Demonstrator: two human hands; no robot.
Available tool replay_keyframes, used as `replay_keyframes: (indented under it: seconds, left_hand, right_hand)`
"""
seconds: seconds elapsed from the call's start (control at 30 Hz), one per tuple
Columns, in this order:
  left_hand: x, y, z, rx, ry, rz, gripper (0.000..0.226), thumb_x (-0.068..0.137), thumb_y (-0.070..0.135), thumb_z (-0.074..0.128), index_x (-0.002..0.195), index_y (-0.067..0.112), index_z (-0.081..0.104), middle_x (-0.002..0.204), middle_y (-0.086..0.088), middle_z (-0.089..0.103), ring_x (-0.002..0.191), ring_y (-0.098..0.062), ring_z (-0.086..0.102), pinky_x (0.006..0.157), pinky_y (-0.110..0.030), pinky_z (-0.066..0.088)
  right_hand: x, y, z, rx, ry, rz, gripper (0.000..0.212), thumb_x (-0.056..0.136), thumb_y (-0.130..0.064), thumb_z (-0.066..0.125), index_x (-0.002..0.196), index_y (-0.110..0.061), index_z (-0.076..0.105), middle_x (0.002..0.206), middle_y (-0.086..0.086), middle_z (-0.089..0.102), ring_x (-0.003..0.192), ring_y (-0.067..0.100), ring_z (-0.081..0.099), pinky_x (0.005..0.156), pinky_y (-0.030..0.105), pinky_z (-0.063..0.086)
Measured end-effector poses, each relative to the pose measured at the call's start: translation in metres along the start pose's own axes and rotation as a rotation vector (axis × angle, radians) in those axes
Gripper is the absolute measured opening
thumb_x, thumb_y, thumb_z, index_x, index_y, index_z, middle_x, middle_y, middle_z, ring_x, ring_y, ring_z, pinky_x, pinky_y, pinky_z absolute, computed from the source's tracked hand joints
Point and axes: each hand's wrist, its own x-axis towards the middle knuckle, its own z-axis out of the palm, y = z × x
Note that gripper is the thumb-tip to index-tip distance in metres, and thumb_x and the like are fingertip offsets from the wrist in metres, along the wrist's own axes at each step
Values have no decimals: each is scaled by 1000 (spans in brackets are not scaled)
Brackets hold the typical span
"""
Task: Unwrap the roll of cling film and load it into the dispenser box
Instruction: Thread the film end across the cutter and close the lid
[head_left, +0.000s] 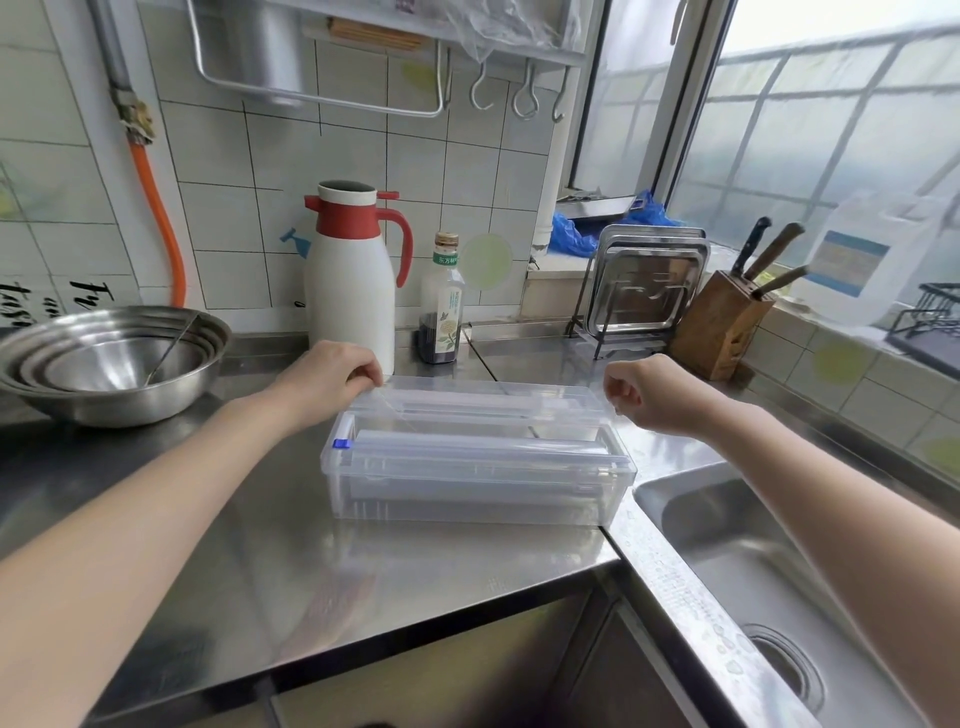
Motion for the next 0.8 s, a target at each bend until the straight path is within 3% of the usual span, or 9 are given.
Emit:
replay_keyframes:
  seconds: [0.27, 0.47, 0.67, 0.8]
  left_hand:
    - [-23, 3, 2, -47, 61, 32, 11, 87, 3, 62, 89, 6, 72, 85, 1, 62, 77, -15, 54, 74, -25, 41]
    - [-53, 9, 5, -83, 81, 69, 10, 84, -4, 63, 86, 1, 71, 79, -2, 61, 70, -17, 54, 64, -4, 35]
    - [-78, 8, 15, 9, -16, 132, 9, 87, 2, 60, 87, 7, 68, 84, 0, 61, 65, -8, 48, 65, -15, 31]
    - [-88, 1, 29, 116, -52, 166, 12, 91, 8, 56, 94, 12, 66, 96, -1, 62, 92, -20, 59, 79, -26, 43]
  right_hand:
    - [-24, -2, 8, 39, 18, -21, 5, 81, -3, 59, 83, -5, 64, 77, 7, 70, 75, 25, 65, 71, 29, 49]
    - [-50, -10, 18, 29, -34, -50, 8, 85, -5, 56, 84, -9, 63, 78, 3, 71, 73, 21, 66, 70, 27, 50]
    - [-68, -19, 34, -84, -88, -91, 14, 94, -14, 44, 88, -11, 57, 87, 3, 62, 75, 24, 57, 68, 39, 50]
    - [-77, -22, 53, -171, -70, -113, 14, 94, -12, 42, 91, -12, 55, 90, 4, 60, 76, 18, 49, 63, 31, 43]
